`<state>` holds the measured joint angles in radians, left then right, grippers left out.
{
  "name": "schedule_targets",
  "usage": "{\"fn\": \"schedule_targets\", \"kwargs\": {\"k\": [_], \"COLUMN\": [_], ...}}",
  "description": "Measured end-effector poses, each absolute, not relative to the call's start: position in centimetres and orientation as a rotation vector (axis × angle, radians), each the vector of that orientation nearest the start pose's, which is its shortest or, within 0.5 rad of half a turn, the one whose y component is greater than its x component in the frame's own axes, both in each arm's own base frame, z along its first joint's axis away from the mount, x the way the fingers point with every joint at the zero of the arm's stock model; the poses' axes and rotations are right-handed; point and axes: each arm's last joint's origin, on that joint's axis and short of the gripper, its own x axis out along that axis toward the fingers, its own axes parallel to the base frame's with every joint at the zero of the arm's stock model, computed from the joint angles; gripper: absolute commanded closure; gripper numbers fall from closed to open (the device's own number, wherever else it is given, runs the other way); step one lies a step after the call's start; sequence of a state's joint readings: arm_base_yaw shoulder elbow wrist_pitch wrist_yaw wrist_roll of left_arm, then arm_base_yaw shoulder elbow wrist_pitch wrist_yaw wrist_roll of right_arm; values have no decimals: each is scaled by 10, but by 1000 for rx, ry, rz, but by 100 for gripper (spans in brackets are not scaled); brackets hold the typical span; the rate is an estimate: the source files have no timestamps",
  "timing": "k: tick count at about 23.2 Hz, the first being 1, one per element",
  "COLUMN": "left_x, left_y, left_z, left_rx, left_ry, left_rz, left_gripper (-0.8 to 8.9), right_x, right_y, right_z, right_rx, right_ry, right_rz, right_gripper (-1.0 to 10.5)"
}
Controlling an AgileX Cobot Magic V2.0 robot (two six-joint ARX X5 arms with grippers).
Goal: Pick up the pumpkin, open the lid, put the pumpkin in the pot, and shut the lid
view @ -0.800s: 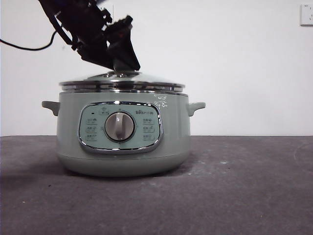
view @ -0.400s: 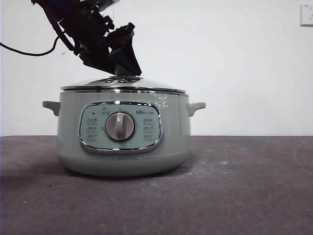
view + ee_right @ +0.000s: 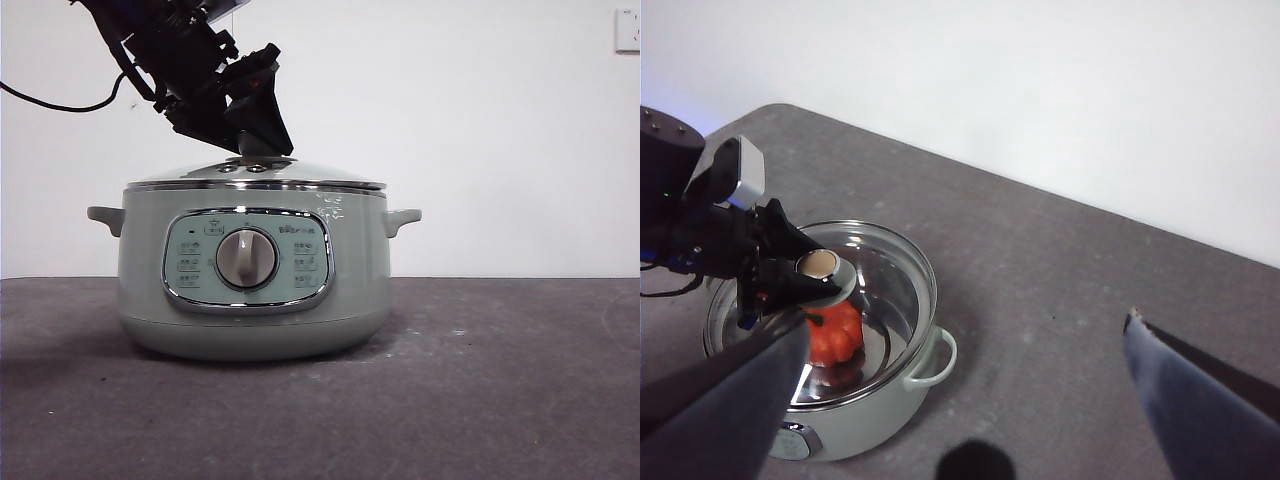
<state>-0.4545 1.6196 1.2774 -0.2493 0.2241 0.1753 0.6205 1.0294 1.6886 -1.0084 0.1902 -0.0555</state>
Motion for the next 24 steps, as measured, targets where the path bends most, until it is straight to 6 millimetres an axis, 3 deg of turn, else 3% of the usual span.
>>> {"fn": "schedule_targets", "kwargs": {"k": [10, 12, 15, 16, 24], "left_x": [323, 322, 322, 322, 318], "left_y": [-165, -165, -165, -165, -165], "left_z": [288, 289, 288, 288, 290], "left_rx": [236, 236, 231, 230, 229], "left_ry": [563, 565, 582, 584, 593], "left_rz": [-711, -711, -712, -711, -721], "left_gripper": [801, 687, 302, 223, 196], "right_x": [111, 111, 111, 111, 113], "right_y": [72, 73, 73, 73, 77], "right_z": [494, 493, 492, 491, 477], "right_rx": [-195, -197, -204, -206, -247], "right_ry": [316, 320, 338, 345, 494], "right_rz": [435, 435, 436, 440, 513], "right_gripper": [290, 290, 290, 290, 290]}}
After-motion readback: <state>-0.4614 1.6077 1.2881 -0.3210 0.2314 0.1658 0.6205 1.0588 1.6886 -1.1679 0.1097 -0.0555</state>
